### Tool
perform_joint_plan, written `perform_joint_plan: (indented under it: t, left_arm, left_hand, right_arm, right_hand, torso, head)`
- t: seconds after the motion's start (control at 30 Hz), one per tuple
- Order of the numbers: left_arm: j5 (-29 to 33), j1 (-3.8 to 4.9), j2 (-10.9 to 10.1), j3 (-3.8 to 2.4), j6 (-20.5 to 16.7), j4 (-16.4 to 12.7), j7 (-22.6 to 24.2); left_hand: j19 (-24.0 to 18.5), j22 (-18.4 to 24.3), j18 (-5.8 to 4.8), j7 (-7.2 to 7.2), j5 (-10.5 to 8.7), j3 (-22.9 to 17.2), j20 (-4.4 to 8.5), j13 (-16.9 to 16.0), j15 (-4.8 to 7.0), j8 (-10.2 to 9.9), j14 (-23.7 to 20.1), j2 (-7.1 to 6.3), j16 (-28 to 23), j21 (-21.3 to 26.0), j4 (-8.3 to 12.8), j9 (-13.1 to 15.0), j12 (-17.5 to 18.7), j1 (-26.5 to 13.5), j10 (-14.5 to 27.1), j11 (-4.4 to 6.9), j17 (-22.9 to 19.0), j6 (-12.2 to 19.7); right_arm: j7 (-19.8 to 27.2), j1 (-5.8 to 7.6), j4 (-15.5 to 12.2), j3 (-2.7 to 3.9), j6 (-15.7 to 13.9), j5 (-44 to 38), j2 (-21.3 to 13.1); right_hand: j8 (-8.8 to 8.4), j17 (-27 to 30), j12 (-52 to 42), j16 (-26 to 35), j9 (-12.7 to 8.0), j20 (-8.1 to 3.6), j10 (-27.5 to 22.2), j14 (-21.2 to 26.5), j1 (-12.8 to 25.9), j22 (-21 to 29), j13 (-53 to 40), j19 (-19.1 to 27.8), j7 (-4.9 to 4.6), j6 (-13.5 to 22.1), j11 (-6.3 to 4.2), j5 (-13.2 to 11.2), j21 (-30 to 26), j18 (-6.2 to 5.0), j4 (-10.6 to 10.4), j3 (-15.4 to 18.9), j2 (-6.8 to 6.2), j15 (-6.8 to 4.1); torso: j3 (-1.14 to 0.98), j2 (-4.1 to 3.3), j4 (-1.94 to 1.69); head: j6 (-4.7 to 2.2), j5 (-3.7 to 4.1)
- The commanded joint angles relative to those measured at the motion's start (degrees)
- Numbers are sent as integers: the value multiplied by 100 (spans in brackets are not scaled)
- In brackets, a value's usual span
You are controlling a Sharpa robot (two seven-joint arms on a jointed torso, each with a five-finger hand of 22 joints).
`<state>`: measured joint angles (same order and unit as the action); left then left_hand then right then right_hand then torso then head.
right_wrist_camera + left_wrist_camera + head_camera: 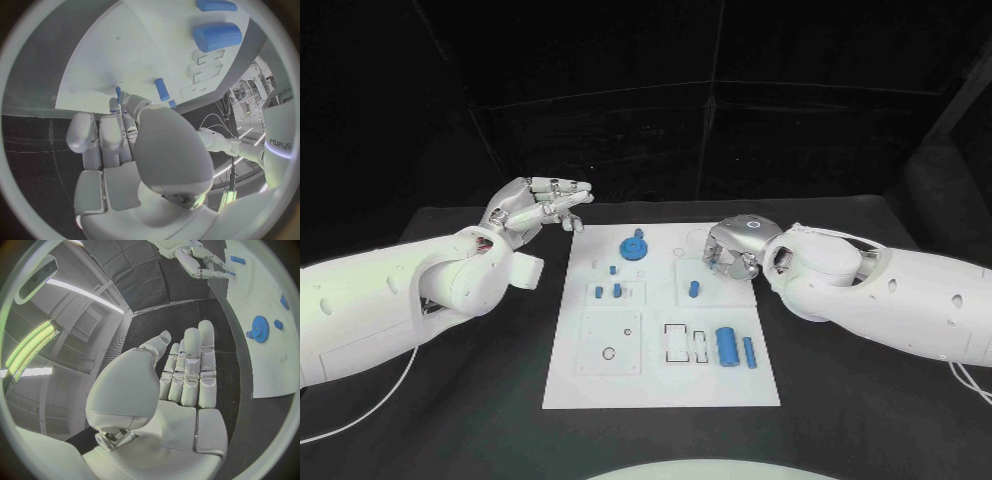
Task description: Assemble the parts on the task board
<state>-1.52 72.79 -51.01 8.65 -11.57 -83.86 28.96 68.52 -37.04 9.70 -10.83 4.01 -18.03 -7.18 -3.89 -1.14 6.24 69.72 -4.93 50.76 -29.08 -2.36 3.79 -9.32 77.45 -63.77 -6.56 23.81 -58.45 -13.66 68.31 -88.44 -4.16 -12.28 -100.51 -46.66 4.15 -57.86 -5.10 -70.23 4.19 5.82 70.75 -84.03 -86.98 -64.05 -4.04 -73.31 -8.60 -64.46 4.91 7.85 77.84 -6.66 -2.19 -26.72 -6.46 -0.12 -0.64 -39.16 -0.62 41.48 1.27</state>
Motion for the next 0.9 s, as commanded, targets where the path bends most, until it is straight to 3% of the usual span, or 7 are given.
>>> perform_joint_plan:
  t: [0.03,0.27,0.47,0.63,0.9]
  left_arm:
    - [22,5,0,-4,9,-23,82]
    - [22,5,-17,-4,-31,-38,102]
    - [169,5,0,-4,-39,-51,137]
    - [222,5,7,-4,-50,-44,158]
    - [250,6,23,-5,-34,-46,162]
  left_hand:
    - [50,8,75,4,26,-3,6,5,-35,-25,-18,14,-8,29,23,-3,22,61,48,-3,-8,54]
    - [51,9,75,3,26,-3,6,5,-35,-26,-19,13,-7,30,25,-3,21,63,51,-4,-8,56]
    - [54,13,76,3,28,-11,6,5,-35,-25,-20,20,-6,33,30,-2,19,73,53,-4,-9,58]
    - [57,17,77,3,30,-20,6,4,-35,-23,-21,29,-4,36,36,-1,15,85,53,-3,-10,58]
    - [62,23,78,6,32,-32,7,2,-32,-17,-23,36,-2,40,49,2,7,104,49,0,-12,52]
  right_arm:
    - [-76,13,-174,7,-139,-56,-100]
    - [-160,30,-693,31,-363,-42,-331]
    - [-124,40,-1120,57,-844,115,-378]
    - [-36,42,-1298,64,-1083,320,-369]
    - [101,37,-1341,63,-904,589,-94]
  right_hand:
    - [-23,8,26,-34,-4,-3,48,-83,71,-13,-9,-56,-6,-37,-50,0,31,114,0,-46,3,-25]
    - [-28,11,35,-43,-6,-2,46,-83,100,-46,-8,-72,-9,-31,-47,16,49,120,43,-107,-13,-24]
    - [-35,22,59,-72,-15,9,34,-81,208,-130,-8,-115,-25,0,-34,144,102,136,153,-322,-58,-10]
    - [-35,24,63,-82,-15,10,32,-81,239,-158,-9,-129,-29,4,-27,186,118,140,183,-375,-70,-10]
    - [-39,57,81,-79,-18,20,5,-73,331,-144,-6,-113,-41,30,-15,82,116,136,214,-423,-96,1]
  torso:
    - [5,2,6]
    - [2,5,11]
    - [1,4,-3]
    - [2,1,2]
    - [13,-11,4]
  head:
    - [10,-7]
    - [18,-6]
    - [24,-24]
    - [32,-123]
    - [26,-272]
